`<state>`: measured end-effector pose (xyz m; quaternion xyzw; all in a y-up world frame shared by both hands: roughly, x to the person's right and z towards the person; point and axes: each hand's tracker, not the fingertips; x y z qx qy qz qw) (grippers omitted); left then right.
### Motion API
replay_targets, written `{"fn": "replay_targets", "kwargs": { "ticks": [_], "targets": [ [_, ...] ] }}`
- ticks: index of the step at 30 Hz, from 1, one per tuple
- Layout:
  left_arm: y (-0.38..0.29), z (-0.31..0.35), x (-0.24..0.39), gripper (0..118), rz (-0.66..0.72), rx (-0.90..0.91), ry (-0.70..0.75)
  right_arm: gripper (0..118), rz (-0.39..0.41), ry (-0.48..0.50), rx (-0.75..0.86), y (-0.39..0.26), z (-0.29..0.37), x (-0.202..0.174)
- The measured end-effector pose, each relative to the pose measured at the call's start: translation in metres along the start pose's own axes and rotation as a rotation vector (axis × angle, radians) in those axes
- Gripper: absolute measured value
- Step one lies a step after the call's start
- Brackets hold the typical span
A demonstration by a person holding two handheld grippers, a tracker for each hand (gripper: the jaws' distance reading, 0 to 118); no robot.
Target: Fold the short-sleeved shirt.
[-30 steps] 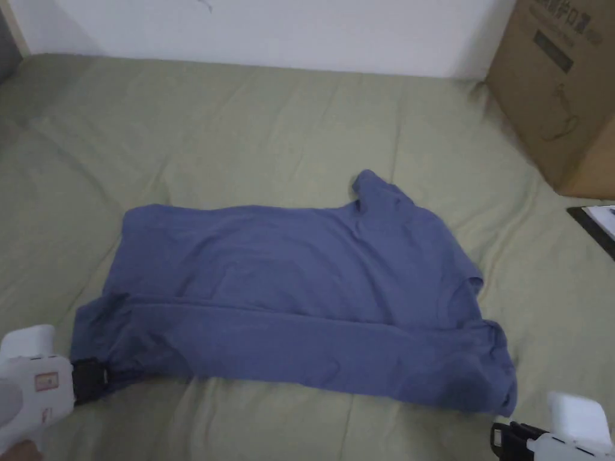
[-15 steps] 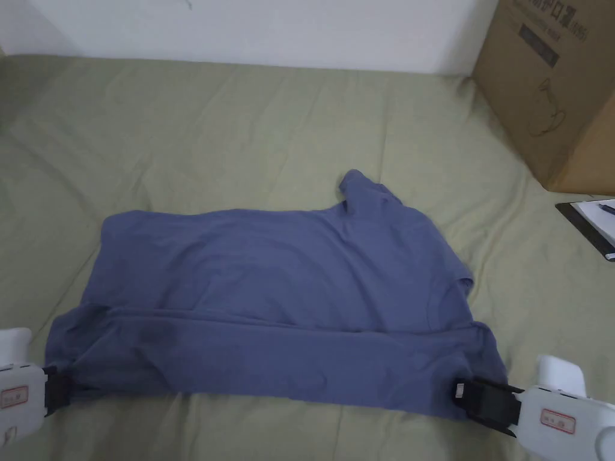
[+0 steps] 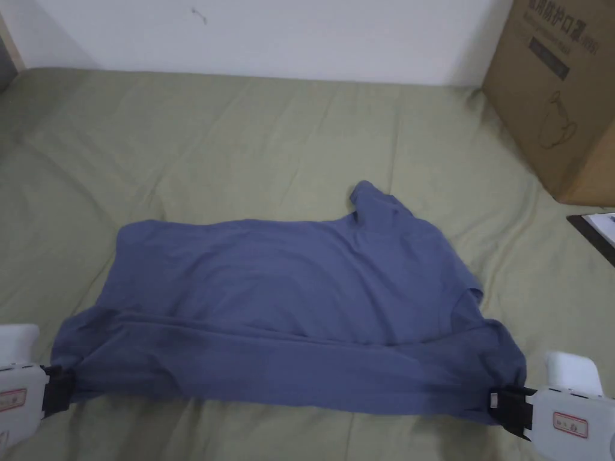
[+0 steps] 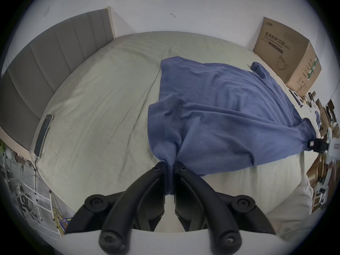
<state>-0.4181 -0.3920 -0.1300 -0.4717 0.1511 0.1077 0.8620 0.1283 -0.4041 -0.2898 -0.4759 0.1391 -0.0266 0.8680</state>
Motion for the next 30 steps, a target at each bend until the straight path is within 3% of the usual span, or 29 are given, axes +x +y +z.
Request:
{"fn": "replay_targets", "kwargs": {
  "ticks": [5,15,16,18,19,20,21,25,27,28,29,30],
  "targets": [
    [-0.011,0.020,-0.006,6,-0.033,-0.005,0.007,9,0.040,-0.028,0.004,-0.006,0.039,0.002],
    [-0.079,0.015,-0.009,6,-0.024,-0.096,-0.024,9,-0.023,-0.026,-0.118,-0.083,0.035,0.018],
    [-0.079,0.014,-0.009,8,-0.014,-0.089,-0.029,20,-0.026,-0.037,-0.113,-0.082,0.033,0.018],
    [-0.076,0.015,-0.008,42,-0.017,-0.106,0.002,63,-0.021,-0.068,-0.123,-0.077,0.036,0.018],
    [-0.074,0.018,-0.009,63,-0.026,-0.118,0.019,76,-0.016,-0.064,-0.113,-0.073,0.038,0.021],
    [-0.072,0.021,-0.010,79,-0.033,-0.112,0.016,80,-0.006,-0.061,-0.096,-0.069,0.043,0.022],
    [-0.069,0.030,-0.011,80,-0.035,-0.097,0.013,79,0.002,-0.056,-0.072,-0.064,0.050,0.022],
    [-0.048,0.066,-0.012,80,0.020,0.036,-0.038,79,0.030,-0.080,-0.009,-0.041,0.068,0.020],
    [-0.037,0.076,-0.010,75,0.048,0.075,-0.077,68,0.038,-0.057,0.012,-0.031,0.075,0.011],
    [-0.031,0.079,-0.006,62,0.056,0.092,-0.091,54,0.041,-0.020,0.022,-0.026,0.078,0.007],
    [-0.025,0.080,-0.002,33,0.058,0.101,-0.102,27,0.043,0.002,0.035,-0.022,0.079,0.003],
    [-0.019,0.078,0.005,11,0.036,0.116,-0.123,10,0.051,0.012,0.051,-0.018,0.078,-0.003]
  ]
}}
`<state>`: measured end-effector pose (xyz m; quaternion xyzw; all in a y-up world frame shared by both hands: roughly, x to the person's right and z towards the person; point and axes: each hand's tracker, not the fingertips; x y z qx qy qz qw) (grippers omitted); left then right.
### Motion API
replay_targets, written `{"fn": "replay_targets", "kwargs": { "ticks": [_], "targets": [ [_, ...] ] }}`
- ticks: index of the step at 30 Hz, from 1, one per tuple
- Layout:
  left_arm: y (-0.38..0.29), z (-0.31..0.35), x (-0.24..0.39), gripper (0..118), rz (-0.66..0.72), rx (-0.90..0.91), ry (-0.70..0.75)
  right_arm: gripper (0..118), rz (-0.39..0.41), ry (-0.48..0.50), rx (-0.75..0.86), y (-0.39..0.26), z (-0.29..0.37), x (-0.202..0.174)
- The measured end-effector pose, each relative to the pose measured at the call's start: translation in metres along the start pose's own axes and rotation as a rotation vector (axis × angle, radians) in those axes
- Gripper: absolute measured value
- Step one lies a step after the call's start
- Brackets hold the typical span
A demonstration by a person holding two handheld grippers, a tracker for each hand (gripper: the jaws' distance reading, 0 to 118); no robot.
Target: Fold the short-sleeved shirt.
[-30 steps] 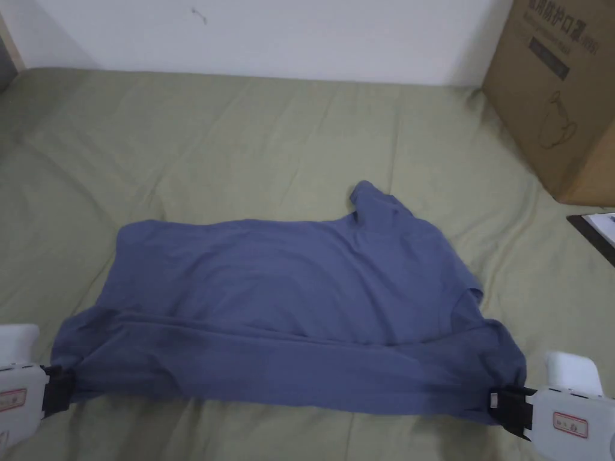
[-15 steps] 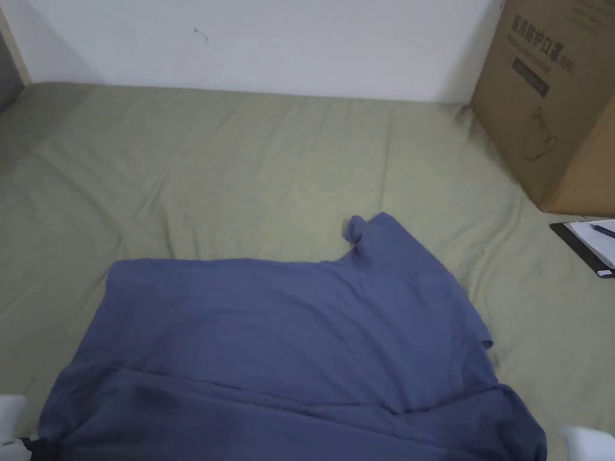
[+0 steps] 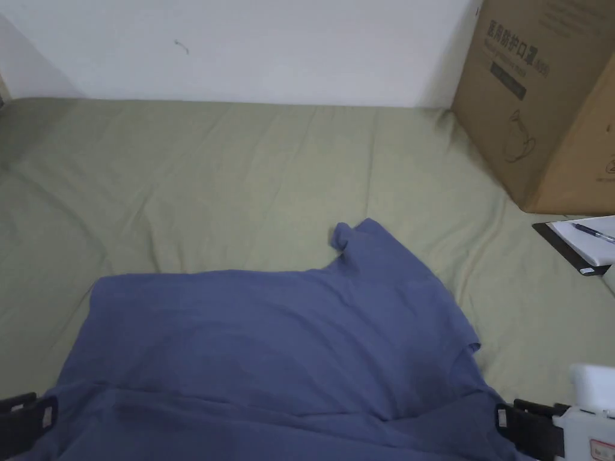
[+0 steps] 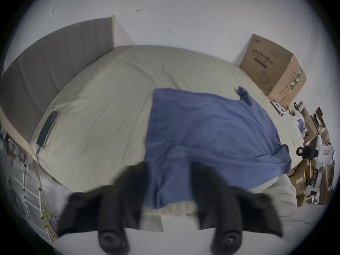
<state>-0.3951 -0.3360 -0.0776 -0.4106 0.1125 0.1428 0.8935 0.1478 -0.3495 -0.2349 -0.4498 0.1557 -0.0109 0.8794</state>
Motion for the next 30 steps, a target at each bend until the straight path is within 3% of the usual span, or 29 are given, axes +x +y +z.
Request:
{"fn": "replay_targets", "kwargs": {
  "ticks": [2,9,16,20,26,27,29,30],
  "targets": [
    [0.007,-0.012,0.013,0,-0.036,0.022,0.027,2,0.010,-0.013,0.014,0.008,-0.007,-0.010],
    [0.029,-0.066,0.031,0,-0.019,-0.025,-0.039,0,0.067,0.008,0.011,0.056,-0.052,-0.017],
    [0.052,-0.101,0.032,0,0.000,-0.033,-0.034,1,0.013,0.029,-0.008,0.149,-0.135,-0.001],
    [0.057,-0.115,0.031,0,0.011,-0.036,-0.022,93,0.088,-0.056,-0.047,0.197,-0.192,-0.004],
    [0.056,-0.129,0.039,0,-0.035,-0.071,0.000,89,0.033,-0.071,-0.175,0.236,-0.270,0.003],
    [0.055,-0.131,0.038,0,-0.035,-0.073,0.001,85,0.040,-0.072,-0.179,0.238,-0.276,0.002],
    [0.053,-0.137,0.034,0,-0.023,-0.090,-0.003,61,0.101,-0.059,-0.224,0.238,-0.296,0.001],
    [0.052,-0.140,0.032,0,-0.017,-0.098,-0.003,61,0.101,-0.053,-0.257,0.238,-0.304,0.001]
  ]
}}
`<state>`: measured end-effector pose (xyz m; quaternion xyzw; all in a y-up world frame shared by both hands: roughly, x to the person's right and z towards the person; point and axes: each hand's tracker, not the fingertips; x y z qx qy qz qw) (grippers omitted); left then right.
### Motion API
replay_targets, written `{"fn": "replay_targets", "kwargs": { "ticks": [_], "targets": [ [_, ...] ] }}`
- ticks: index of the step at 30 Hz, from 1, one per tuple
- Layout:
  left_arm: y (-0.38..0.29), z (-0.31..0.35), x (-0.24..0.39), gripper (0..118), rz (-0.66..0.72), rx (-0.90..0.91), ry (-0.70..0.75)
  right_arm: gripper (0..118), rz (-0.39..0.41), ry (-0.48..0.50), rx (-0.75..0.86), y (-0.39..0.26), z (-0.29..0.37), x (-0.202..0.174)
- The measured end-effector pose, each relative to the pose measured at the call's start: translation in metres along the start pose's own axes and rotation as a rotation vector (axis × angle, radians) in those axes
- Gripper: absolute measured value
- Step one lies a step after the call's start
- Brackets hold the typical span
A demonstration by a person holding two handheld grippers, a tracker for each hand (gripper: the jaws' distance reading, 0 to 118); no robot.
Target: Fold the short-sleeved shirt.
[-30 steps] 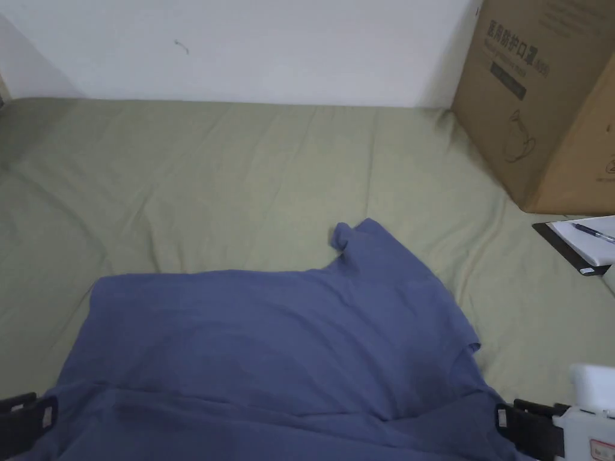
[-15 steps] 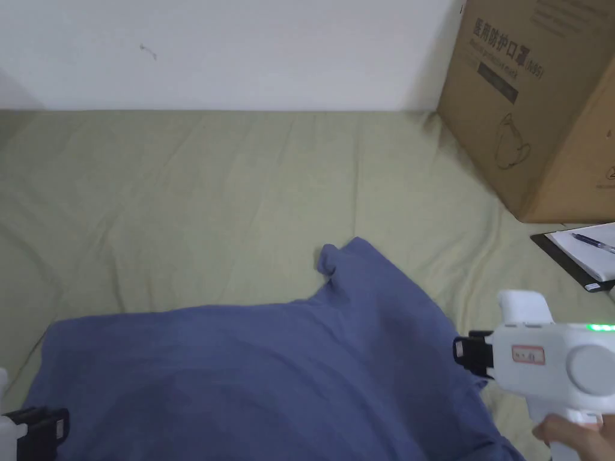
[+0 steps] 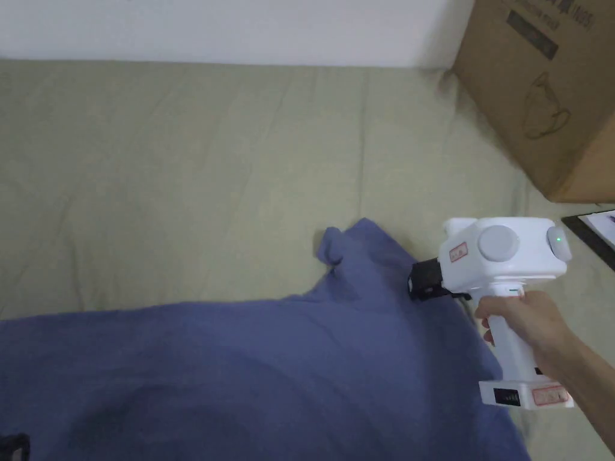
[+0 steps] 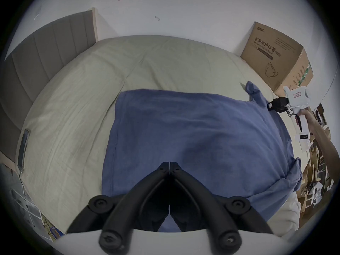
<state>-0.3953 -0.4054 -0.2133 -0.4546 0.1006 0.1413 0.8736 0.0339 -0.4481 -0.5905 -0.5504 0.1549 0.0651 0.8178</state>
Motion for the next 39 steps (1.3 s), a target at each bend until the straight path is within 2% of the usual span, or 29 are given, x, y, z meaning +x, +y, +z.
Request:
{"fn": "replay_targets", "kwargs": {
  "ticks": [1,2,3,5,8,9,10,13,14,15,18,23,24,25,26,27,28,29,30,31,34,39],
  "targets": [
    [-0.001,-0.003,-0.002,0,0.008,-0.011,0.008,58,-0.032,-0.023,-0.012,-0.001,-0.001,-0.001],
    [-0.001,-0.005,-0.004,0,0.011,-0.015,0.019,48,-0.036,-0.017,0.018,-0.001,0.004,-0.003],
    [-0.002,-0.006,-0.006,0,0.012,-0.015,0.024,37,-0.014,-0.021,0.028,-0.002,0.007,-0.004],
    [0.000,-0.008,-0.010,0,0.018,-0.020,0.030,4,0.025,-0.042,0.040,-0.004,0.012,-0.004],
    [0.008,-0.010,-0.018,1,0.040,-0.006,0.037,2,-0.021,-0.002,0.033,-0.004,0.013,0.001],
    [0.013,-0.010,-0.020,5,0.044,0.000,0.045,2,-0.028,-0.004,0.032,-0.005,0.012,0.002],
    [0.019,-0.009,-0.023,15,0.046,0.013,0.050,1,-0.030,-0.004,0.032,-0.005,0.011,0.001],
    [0.047,-0.018,-0.033,84,0.054,0.046,0.071,1,-0.015,-0.027,0.029,-0.004,0.011,-0.005],
    [0.059,-0.023,-0.038,97,0.066,0.054,0.068,1,0.009,-0.042,0.029,-0.005,0.010,-0.008],
    [0.068,-0.029,-0.041,97,0.081,0.067,0.065,1,0.019,-0.049,0.029,-0.004,0.010,-0.011],
    [0.102,-0.061,-0.050,97,0.103,0.039,0.082,1,0.025,-0.059,0.029,-0.005,0.009,-0.012],
    [0.129,-0.114,-0.051,96,0.055,-0.029,0.199,1,0.006,-0.042,0.024,-0.003,0.005,-0.007],
    [0.130,-0.122,-0.050,91,0.039,-0.045,0.198,1,0.008,-0.042,0.024,-0.002,0.005,-0.007],
    [0.131,-0.128,-0.048,77,0.036,-0.059,0.186,1,0.014,-0.043,0.023,-0.002,0.004,-0.007],
    [0.127,-0.133,-0.044,68,0.028,-0.062,0.170,1,0.021,-0.047,0.024,-0.003,0.004,-0.008],
    [0.122,-0.136,-0.035,62,0.014,-0.052,0.211,1,0.028,-0.051,0.025,-0.003,0.004,-0.009],
    [0.119,-0.132,-0.029,50,-0.017,-0.018,0.257,1,0.033,-0.056,0.027,-0.004,0.003,-0.011],
    [0.119,-0.127,-0.024,26,-0.059,-0.001,0.248,1,0.034,-0.061,0.029,-0.004,0.003,-0.012],
    [0.118,-0.125,-0.020,10,-0.065,0.003,0.239,1,0.035,-0.066,0.030,-0.004,0.004,-0.013],
    [0.119,-0.125,-0.018,3,-0.057,-0.006,0.236,1,0.039,-0.071,0.032,-0.004,0.005,-0.014],
    [0.126,-0.118,-0.018,3,-0.046,-0.022,0.219,1,0.046,-0.070,0.059,-0.005,0.022,-0.012],
    [0.130,-0.082,-0.017,3,-0.076,0.018,0.190,1,-0.005,-0.026,0.107,-0.005,0.062,-0.001]
  ]
}}
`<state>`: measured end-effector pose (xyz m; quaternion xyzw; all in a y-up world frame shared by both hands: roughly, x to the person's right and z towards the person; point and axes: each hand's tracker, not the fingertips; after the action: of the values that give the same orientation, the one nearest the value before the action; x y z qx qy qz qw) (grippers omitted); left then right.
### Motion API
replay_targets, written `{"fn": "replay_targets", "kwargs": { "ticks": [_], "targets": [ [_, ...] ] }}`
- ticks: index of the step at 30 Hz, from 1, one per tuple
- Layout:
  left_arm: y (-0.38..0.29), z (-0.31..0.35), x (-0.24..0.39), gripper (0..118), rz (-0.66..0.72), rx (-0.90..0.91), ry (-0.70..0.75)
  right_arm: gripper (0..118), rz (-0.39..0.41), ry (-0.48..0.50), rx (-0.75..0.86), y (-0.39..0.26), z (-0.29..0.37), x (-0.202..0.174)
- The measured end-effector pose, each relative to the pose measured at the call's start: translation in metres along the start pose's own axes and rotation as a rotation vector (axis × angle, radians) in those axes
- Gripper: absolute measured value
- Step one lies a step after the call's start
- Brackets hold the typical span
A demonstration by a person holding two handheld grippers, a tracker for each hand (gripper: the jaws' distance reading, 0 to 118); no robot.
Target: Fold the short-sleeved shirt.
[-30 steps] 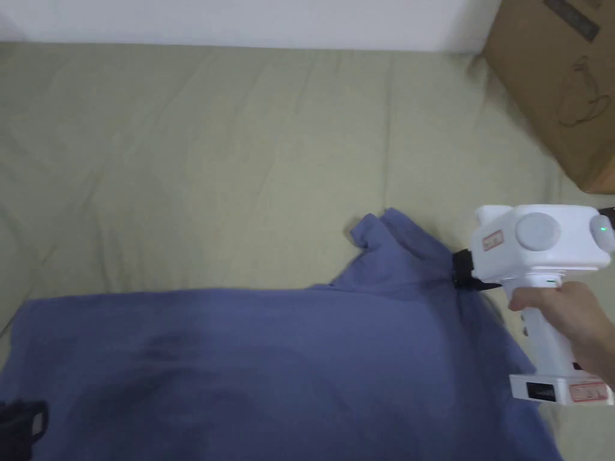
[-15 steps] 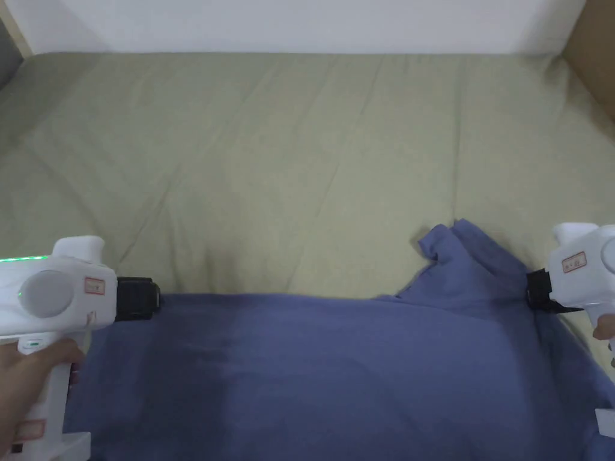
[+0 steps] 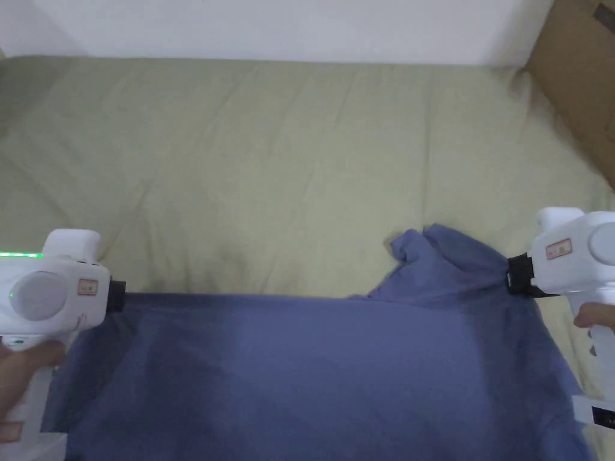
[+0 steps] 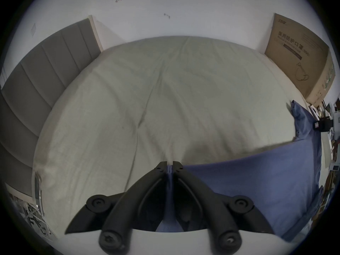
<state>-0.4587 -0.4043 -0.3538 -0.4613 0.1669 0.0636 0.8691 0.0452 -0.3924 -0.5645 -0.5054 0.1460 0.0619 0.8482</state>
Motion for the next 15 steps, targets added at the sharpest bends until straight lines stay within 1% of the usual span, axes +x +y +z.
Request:
{"fn": "replay_targets", "kwargs": {
  "ticks": [3,5,7,8,11,15],
  "targets": [
    [0.003,0.035,-0.005,3,-0.007,0.043,-0.023,1,-0.001,0.022,0.048,-0.004,0.036,0.002],
    [0.002,0.057,-0.011,3,0.007,0.075,-0.050,1,0.029,0.016,0.086,-0.010,0.063,0.002],
    [-0.002,0.086,-0.013,3,-0.004,0.098,-0.049,1,0.062,0.006,0.118,-0.020,0.095,0.001],
    [-0.006,0.097,-0.016,3,-0.016,0.117,-0.049,1,0.067,0.007,0.131,-0.026,0.107,0.001],
    [-0.025,0.136,-0.019,3,-0.036,0.159,-0.053,1,0.078,0.011,0.170,-0.057,0.152,0.003],
    [-0.068,0.174,-0.027,3,-0.055,0.181,-0.049,1,0.080,0.038,0.170,-0.117,0.194,0.006]
  ]
}}
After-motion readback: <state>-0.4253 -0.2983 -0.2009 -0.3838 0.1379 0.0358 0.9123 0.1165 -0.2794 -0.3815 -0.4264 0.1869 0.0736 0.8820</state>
